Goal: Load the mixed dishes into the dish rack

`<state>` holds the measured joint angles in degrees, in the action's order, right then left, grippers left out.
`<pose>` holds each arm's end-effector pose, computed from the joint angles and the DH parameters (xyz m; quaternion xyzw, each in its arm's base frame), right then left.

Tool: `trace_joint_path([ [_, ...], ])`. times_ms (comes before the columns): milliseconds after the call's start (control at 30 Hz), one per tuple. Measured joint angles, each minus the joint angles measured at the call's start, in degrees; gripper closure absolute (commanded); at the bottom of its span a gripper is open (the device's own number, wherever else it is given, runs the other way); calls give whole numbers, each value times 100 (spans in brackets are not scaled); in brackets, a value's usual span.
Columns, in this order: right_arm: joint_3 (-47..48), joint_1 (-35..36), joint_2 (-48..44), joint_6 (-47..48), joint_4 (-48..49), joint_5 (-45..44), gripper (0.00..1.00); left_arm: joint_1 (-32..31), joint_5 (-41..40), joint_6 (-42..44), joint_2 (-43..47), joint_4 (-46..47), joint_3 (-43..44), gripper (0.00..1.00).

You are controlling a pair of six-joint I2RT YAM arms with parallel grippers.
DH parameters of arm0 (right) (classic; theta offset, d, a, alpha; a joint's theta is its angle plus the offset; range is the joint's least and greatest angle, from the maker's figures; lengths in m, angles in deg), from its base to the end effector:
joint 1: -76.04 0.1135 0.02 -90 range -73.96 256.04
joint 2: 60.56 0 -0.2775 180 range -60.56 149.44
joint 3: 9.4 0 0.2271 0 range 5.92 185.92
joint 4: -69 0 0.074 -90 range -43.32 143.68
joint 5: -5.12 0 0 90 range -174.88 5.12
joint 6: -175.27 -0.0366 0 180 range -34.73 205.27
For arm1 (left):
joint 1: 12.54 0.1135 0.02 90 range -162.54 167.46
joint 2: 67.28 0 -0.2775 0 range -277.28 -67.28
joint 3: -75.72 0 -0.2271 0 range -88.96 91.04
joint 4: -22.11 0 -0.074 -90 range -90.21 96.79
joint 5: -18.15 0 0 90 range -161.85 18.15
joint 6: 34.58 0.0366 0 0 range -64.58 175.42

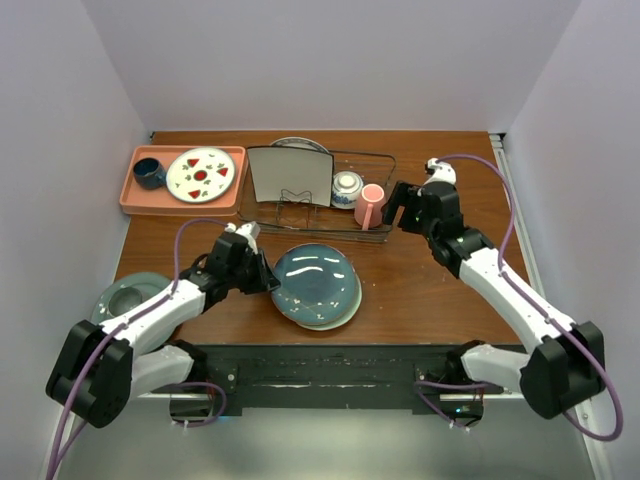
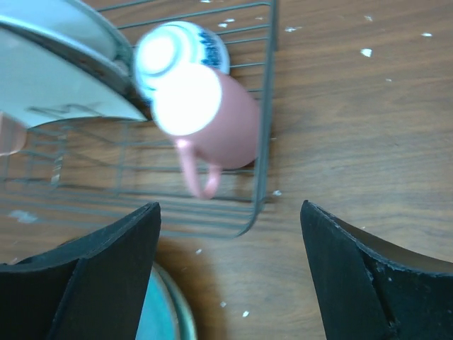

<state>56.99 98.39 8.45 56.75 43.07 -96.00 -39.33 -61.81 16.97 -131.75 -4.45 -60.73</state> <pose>0.2284 0.0863 0.3097 0.0955 0.8517 0.1432 0.4950 0.1640 -0.0899 0.2017 -0.0627 0.9268 -0.2634 0.2603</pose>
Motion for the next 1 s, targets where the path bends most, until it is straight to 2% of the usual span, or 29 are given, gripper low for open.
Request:
trace_joint_path([
  [67,0,4,-229,-7,-94,197,16,2,44,-81,13,20,0,97],
  [100,0,7,-343,-11,-146,302,16,2,72,-101,42,39,0,100],
  [267,-48,7,-907,9,-297,918,16,-2,151,-164,308,-83,0,100],
  [500,-929,11,-1816,28,-291,2404,17,-24,409,-400,737,-197,0,100],
  [733,-1906,9,-1766,-116,-70,3471,21,-26,695,-903,992,-199,2,100],
  [1000,-2551,11,-1633,-446,684,4035,23,-26,855,-1521,1086,-87,-26,100],
])
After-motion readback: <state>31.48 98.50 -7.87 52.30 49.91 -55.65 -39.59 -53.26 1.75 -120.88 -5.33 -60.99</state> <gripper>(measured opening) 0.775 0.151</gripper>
